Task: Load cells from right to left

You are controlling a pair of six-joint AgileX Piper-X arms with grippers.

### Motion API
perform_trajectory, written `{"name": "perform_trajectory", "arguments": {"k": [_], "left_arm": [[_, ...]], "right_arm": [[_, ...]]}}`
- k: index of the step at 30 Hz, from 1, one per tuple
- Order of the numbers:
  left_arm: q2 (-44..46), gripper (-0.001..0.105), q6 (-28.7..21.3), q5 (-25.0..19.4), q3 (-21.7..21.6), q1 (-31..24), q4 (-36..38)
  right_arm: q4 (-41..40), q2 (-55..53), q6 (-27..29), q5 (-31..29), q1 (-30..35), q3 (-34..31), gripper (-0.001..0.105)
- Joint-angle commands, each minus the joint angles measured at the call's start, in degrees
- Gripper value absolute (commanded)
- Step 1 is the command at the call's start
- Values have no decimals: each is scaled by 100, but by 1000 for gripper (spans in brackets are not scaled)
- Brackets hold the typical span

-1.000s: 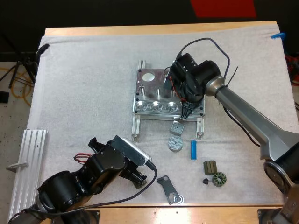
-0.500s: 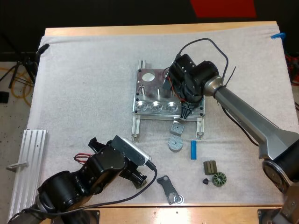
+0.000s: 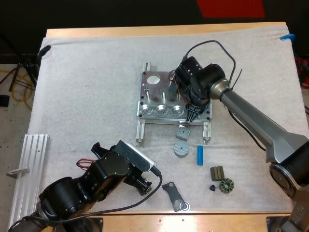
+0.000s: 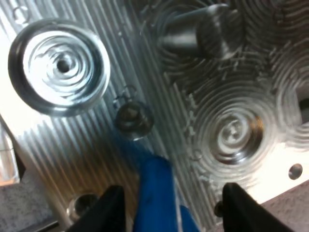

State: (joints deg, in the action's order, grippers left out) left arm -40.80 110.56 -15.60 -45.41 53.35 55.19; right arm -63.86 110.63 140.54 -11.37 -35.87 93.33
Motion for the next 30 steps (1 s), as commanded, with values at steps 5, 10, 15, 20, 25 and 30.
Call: {"name": "perform_trajectory", "arguments": {"k": [5,10,15,20,25,30], "left_arm": [[23,50,-16,-5,-23,-1,26],[23,50,-16,-5,-23,-1,26],[23,50,-16,-5,-23,-1,26],[23,50,-16,-5,-23,-1,26],[23,50,-16,-5,-23,-1,26],[23,50,-16,-5,-23,-1,26]], "right_arm": [[224,-260,23,3,28,50,47],[223,-419,23,-51,28,51,47],[279,-552,23,-84,28,51,47],[418,-653,23,-201,28,51,47],[509,-650,-67,-201,28,51,47],[681,-629,-30,-188,28,-83,47]]}}
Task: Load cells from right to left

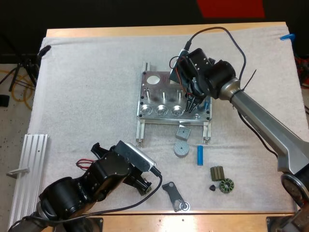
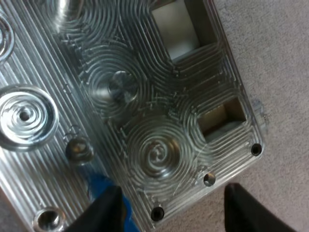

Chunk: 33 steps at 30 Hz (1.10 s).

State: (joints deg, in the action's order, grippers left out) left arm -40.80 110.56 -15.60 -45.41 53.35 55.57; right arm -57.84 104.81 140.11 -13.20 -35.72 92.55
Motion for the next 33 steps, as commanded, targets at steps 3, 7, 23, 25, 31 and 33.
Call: {"name": "perform_trajectory", "arguments": {"k": [3,7,23,25,31,33], "left_arm": [[23,50,-16,-5,-23,-1,-11],[23,50,-16,-5,-23,-1,-11],[23,50,-16,-5,-23,-1,-11],[23,50,-16,-5,-23,-1,-11],[23,50,-16,-5,-23,-1,-11],[23,50,-16,-5,-23,-1,-11]], "right_arm": [[154,-47,116,-23,13,-120,47],[140,-3,115,-23,13,-147,47],[-291,89,63,-23,13,-207,47],[-289,89,-31,-23,13,-207,47],[-289,89,-156,-6,13,-207,47],[-289,89,-155,-7,13,-207,47]]}}
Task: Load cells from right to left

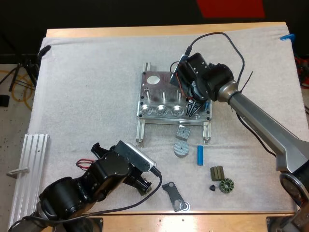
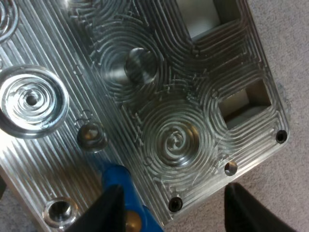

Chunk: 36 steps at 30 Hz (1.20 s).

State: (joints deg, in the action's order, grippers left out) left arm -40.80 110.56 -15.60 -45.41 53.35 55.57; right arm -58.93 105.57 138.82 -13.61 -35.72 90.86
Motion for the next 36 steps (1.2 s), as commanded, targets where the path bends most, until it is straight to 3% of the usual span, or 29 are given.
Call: {"name": "perform_trajectory", "arguments": {"k": [1,36], "left_arm": [[23,50,-16,-5,-23,-1,-11],[23,50,-16,-5,-23,-1,-11]], "right_arm": [[-180,13,-27,35,13,-38,47],[-798,13,-788,588,13,-38,47]]}}
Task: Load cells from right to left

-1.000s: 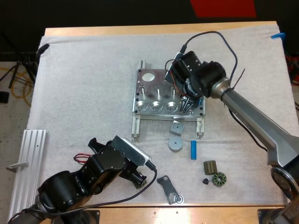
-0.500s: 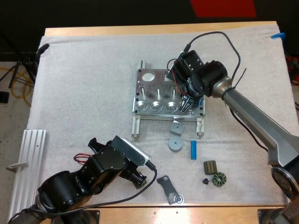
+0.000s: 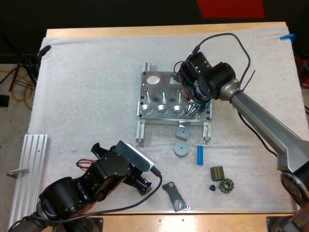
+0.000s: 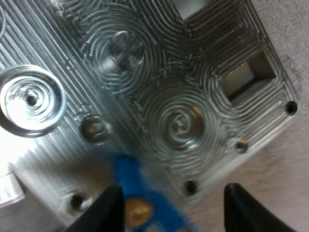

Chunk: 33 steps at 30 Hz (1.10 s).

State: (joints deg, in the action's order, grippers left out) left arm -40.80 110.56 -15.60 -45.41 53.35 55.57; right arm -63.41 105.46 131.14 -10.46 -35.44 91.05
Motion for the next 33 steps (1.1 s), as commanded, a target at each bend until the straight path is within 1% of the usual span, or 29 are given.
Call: {"name": "perform_trajectory", "arguments": {"k": [1,5,14,17,33], "left_arm": [[23,50,-16,-5,-23,-1,-11],[23,50,-16,-5,-23,-1,-11],[23,50,-16,-5,-23,-1,-11],[23,50,-16,-5,-23,-1,-11],[23,50,-16,-5,-23,-1,-11]], "right_arm": [[-351,14,-17,300,-15,-57,47],[-338,-54,-17,302,-15,-57,47],[66,-454,-17,236,-15,-57,47],[205,-528,11,-69,-15,-57,47],[359,-63,30,-150,-15,-57,47]]}}
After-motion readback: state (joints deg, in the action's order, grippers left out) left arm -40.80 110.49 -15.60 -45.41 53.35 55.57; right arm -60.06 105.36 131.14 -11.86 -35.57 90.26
